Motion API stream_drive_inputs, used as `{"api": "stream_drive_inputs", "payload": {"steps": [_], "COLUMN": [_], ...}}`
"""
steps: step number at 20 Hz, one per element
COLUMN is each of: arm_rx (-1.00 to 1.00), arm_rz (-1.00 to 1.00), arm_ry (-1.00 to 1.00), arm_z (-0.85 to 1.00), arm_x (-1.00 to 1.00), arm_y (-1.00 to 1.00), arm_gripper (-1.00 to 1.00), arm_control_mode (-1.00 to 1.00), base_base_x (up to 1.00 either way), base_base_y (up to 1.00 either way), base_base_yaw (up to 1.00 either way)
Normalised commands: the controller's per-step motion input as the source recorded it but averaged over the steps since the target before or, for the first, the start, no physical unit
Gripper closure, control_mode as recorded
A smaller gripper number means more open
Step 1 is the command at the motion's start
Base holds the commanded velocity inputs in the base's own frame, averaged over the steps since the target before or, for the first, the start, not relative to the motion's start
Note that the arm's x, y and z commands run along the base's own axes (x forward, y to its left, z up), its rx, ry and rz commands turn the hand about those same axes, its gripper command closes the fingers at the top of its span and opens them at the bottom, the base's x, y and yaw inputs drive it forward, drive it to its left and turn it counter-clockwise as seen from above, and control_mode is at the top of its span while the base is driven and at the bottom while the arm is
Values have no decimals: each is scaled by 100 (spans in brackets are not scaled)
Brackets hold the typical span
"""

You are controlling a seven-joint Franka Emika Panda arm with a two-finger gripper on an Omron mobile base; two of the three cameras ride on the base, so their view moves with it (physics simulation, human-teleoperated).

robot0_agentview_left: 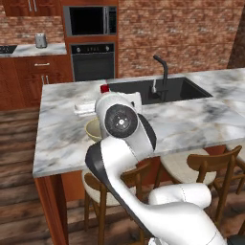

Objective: There is a bowl on the dining counter. Grab a lemon wedge from the fridge and place it in the bowl. Then get the liquor bottle and glass cup from the cabinet and place them next to the bowl.

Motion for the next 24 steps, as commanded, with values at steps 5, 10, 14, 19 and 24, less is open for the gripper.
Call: {"api": "stream_drive_inputs", "payload": {"steps": [5, 10, 14, 19, 24], "arm_rx": [0, 0, 0, 0, 0], "arm_rz": [0, 0, 0, 0, -4], "arm_ry": [-21, -7, 0, 5, 4], "arm_z": [-32, -14, 0, -1, -21], "arm_x": [47, 44, 33, 34, 45], "arm_y": [5, 15, 41, 45, 41], "arm_gripper": [100, 100, 100, 100, 100], "arm_control_mode": [-100, -100, -100, -100, -100], "base_base_x": [0, 0, 0, 0, 0], "base_base_y": [0, 0, 0, 0, 0], "base_base_yaw": [0, 0, 0, 0, 0]}}
